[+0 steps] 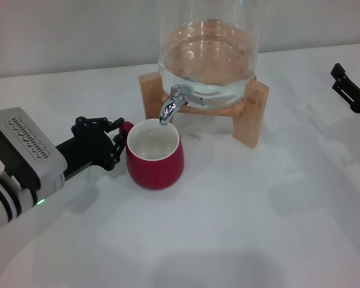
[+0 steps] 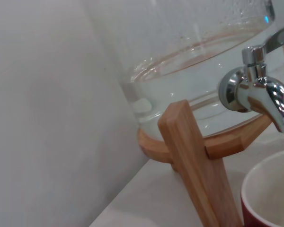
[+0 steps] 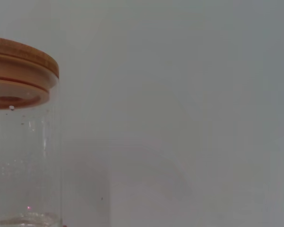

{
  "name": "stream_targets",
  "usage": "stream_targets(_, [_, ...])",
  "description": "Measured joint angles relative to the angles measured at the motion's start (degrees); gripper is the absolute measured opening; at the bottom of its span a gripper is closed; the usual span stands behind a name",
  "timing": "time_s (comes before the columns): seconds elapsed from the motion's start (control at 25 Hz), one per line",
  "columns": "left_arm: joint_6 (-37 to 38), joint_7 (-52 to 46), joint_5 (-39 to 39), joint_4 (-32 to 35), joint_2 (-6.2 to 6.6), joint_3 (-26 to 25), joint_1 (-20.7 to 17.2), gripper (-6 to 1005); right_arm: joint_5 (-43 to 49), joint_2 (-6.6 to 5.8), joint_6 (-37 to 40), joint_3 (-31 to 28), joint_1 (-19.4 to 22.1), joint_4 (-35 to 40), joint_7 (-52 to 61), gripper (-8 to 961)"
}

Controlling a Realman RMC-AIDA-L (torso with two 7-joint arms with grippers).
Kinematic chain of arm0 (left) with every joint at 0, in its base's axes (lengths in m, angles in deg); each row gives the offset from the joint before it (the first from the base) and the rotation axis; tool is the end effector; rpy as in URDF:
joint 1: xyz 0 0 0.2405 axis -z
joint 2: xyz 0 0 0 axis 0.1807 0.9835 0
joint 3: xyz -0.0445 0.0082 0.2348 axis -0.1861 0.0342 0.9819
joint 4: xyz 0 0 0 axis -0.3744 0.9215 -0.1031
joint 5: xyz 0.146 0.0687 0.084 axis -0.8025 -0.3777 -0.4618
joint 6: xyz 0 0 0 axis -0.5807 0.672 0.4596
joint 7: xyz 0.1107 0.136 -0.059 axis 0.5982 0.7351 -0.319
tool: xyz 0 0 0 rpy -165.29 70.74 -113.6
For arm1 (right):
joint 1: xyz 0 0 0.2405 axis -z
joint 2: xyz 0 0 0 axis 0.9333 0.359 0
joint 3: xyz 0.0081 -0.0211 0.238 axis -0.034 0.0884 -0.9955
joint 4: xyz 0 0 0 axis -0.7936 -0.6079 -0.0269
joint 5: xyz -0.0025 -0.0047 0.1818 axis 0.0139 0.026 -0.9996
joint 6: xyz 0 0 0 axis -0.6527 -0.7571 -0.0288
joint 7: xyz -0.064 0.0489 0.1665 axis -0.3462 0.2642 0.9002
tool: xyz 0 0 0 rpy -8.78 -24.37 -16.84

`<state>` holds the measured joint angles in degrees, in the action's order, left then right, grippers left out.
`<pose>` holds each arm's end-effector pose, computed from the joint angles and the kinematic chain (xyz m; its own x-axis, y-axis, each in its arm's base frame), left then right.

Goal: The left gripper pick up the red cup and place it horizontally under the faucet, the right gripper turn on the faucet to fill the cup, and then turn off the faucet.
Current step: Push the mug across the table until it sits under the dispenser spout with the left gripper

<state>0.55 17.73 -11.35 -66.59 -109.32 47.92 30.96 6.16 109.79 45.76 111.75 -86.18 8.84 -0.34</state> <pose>-0.2140 0.3715 -0.1017 0.9590 -0.1031 0.2640 0.0959 -0.7585 -0.6446 0.3045 0.3311 0.0533 0.6516 0.1219 -0.7487 -0.7254 -0.1885 -0.6620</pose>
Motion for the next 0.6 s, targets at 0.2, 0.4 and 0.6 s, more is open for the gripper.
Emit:
stream_targets(0.2, [-0.1, 0.0, 0.0, 0.1, 0.00, 0.5, 0.2, 195, 0.0, 0.00, 0.0, 0.0, 0.0, 0.0, 0.0, 871])
stream_targets(0.4, [-0.2, -0.1, 0.1, 0.1, 0.00, 0.6, 0.2, 228, 0.0, 0.00, 0.0, 0.0, 0.0, 0.0, 0.0, 871])
stream_targets(0.6, [-0.3, -0.1, 0.1, 0.1, -0.01, 0.6, 0.2, 256, 0.0, 0.00, 0.0, 0.0, 0.0, 0.0, 0.0, 871])
